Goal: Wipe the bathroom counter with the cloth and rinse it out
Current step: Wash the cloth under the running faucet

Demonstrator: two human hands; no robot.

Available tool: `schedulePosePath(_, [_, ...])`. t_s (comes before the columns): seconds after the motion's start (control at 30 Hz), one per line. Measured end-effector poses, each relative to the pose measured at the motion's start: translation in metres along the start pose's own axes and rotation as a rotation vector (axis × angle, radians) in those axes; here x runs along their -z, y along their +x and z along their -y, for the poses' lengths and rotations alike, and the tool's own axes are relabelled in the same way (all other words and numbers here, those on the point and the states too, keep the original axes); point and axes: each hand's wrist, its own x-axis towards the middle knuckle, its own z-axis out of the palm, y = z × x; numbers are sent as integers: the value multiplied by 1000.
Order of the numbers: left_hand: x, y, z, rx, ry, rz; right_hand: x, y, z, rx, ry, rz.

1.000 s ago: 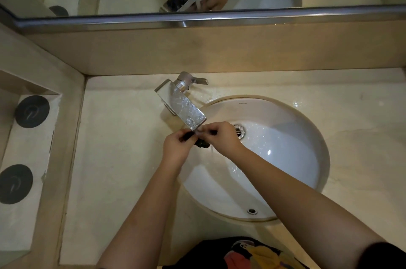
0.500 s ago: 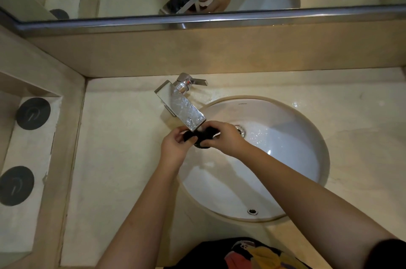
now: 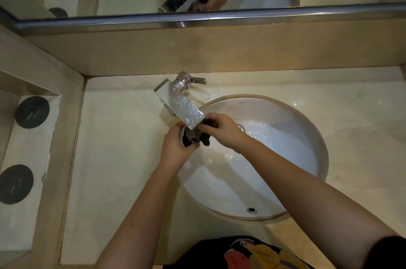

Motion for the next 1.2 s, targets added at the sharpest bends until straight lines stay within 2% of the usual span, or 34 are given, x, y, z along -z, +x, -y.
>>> schedulePosePath(0.1, [-7, -5, -10, 15, -27, 3, -2, -1, 5, -59, 143, 90])
schedulePosePath(0.23, [-18, -7, -5, 106, -93, -123, 5, -1, 7, -87, 154, 85])
schedulePosePath(0.4, [-23, -9, -4, 139, -73, -66, 12, -1, 5, -90, 190, 52])
schedulePosePath(0.63, [2, -10, -3, 43, 56, -75, 24, 1, -10, -95, -136, -149])
schedulePosePath(0.8, [21, -2, 3, 42, 74, -173, 34, 0, -14, -37, -431, -111])
schedulePosePath(0.87, [25, -1, 5, 61, 54, -191, 37, -1, -12, -29, -460, -143])
schedulePosePath(1.03, [23, -2, 3, 82, 17, -153, 30, 1, -3, -58, -254, -199])
schedulePosePath(1.13, [18, -2, -8, 116, -91, -134, 15, 0, 4, -51, -94, -178])
schedulePosePath(1.2, [11, -6, -19, 94, -161, -56, 2, -5, 9, -19, -40, -138])
